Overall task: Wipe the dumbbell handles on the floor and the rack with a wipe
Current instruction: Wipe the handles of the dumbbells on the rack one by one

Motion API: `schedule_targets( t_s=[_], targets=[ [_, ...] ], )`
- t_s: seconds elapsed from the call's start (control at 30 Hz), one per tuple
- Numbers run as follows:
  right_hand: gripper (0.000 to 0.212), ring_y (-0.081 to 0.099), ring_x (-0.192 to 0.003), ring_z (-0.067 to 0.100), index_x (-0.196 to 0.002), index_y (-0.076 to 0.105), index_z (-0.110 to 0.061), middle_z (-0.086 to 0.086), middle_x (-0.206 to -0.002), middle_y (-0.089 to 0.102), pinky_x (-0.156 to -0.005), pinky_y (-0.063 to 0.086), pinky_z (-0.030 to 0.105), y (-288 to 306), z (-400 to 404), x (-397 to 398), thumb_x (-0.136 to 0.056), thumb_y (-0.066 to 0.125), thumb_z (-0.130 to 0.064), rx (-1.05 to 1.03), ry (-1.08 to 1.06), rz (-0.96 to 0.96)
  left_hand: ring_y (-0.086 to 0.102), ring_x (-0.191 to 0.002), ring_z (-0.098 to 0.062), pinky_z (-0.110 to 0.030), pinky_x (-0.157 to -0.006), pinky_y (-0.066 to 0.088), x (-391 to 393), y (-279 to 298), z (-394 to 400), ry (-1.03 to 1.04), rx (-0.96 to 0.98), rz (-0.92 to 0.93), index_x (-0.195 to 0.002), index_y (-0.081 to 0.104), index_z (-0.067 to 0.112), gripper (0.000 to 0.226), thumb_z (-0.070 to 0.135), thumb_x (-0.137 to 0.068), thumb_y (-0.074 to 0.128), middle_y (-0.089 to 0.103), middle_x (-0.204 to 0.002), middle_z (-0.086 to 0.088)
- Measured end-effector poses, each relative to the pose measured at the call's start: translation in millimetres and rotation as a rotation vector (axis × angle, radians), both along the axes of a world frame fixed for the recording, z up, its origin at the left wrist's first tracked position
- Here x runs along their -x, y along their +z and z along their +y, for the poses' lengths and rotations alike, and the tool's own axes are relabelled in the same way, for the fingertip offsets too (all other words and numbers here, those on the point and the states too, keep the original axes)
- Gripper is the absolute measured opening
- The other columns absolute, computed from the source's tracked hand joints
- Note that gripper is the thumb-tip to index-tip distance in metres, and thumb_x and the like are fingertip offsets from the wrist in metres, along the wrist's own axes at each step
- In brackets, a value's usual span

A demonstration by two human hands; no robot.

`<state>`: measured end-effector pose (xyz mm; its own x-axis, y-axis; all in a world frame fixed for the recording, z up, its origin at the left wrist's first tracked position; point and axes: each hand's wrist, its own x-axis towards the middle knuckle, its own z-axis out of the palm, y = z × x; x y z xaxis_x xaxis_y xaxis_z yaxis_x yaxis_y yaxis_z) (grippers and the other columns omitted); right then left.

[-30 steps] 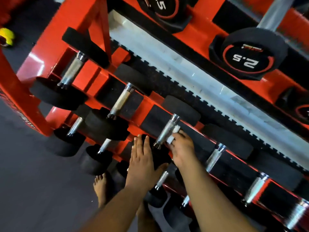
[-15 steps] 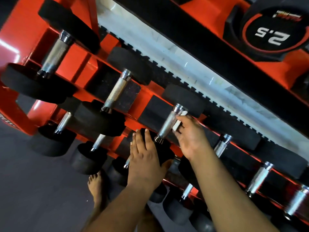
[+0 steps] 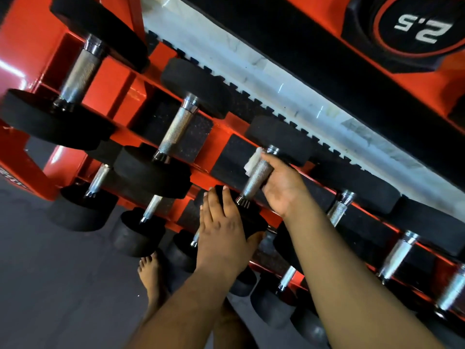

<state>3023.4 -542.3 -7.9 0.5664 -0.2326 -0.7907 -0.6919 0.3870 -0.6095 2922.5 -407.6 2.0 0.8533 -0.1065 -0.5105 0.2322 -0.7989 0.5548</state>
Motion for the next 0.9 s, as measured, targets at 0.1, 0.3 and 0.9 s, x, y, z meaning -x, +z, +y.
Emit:
schedule_targets(
  t_s=[0.1,0.3,0.9],
  targets=[
    [0.022,0.070,-0.095,0.023,-0.111,0.070,-0.013,0.008,-0.094,0.076,-0.089,0.055,0.036,0.7,-1.4,2.7,-0.097,0.061,-0.027,-0.036,0.016,-0.011,-0.011,-0.156,-0.034,-0.042,-0.126,-0.003,0.2,-1.2,0.0,-0.003,0.003,-0.008,-0.159,-0.015,0.009,0.122,0.068,-0.085,0.062,-0.013,-0.166,-0.021],
    [0.026,0.071,-0.095,0.020,-0.116,0.069,-0.011,0.010,-0.106,0.074,-0.083,0.057,0.032,0.7,-2.7,7.7,-0.094,0.066,-0.025,0.017,-0.003,-0.002,-0.013,-0.156,-0.033,-0.040,-0.126,-0.005,-0.2,-1.7,-0.1,-0.011,0.001,0.008,-0.158,-0.017,0.010,0.120,0.067,-0.087,0.061,-0.016,-0.166,-0.019],
    [0.045,0.069,-0.105,0.027,-0.123,0.067,-0.010,0.014,-0.115,0.073,-0.094,0.054,0.037,-6.4,-8.1,38.2,-0.084,0.071,-0.031,-0.047,0.062,-0.001,-0.020,-0.154,-0.033,-0.039,-0.122,-0.013,-4.7,-1.9,6.6,-0.077,0.032,0.053,-0.155,-0.028,0.011,0.121,0.068,-0.090,0.056,-0.024,-0.164,-0.021]
  ],
)
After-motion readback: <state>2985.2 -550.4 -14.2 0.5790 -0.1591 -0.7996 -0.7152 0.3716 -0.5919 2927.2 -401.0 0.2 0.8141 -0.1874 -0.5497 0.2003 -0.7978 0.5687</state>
